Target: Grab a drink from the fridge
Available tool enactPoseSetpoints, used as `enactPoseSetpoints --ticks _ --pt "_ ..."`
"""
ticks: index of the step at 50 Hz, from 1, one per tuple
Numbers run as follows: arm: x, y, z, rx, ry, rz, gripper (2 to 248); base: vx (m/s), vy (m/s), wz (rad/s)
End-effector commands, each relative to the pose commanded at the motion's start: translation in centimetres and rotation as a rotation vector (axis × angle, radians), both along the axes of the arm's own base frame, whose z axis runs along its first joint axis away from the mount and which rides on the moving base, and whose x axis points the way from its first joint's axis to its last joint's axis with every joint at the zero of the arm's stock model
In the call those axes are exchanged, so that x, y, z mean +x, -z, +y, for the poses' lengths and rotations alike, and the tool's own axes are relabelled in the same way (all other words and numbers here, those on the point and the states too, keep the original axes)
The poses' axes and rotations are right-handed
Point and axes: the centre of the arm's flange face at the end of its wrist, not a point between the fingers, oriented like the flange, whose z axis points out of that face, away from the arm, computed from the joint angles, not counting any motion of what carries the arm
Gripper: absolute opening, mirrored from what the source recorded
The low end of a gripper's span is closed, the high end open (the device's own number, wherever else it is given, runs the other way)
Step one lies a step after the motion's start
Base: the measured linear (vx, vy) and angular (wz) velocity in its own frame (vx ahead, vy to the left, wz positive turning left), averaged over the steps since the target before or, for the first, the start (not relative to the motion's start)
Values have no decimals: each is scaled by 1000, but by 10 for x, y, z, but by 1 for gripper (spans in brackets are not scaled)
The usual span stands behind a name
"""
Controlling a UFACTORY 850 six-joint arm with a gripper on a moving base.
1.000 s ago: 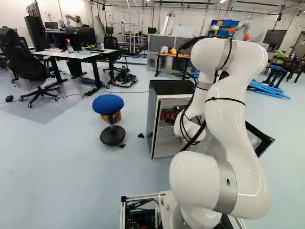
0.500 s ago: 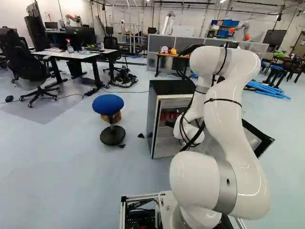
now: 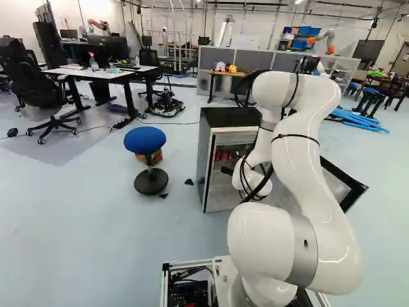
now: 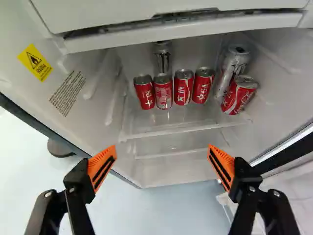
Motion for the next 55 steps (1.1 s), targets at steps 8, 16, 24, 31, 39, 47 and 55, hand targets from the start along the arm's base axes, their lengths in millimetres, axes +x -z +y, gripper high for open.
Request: enactPoseSetpoints --ticks 8,16,24,31,39,47,55 --pt "2 10 -3 3 5 1 247 0 0 0" --pt "3 21 -5 6 9 2 247 0 0 0" --pt "5 32 -7 8 11 7 247 0 0 0" --pt "7 33 -7 8 10 6 247 0 0 0" --pt "9 34 -8 7 9 3 247 0 0 0" --pt "14 35 -8 4 6 -7 247 0 0 0" --pt "23 36 -9 -3 7 -32 247 0 0 0"
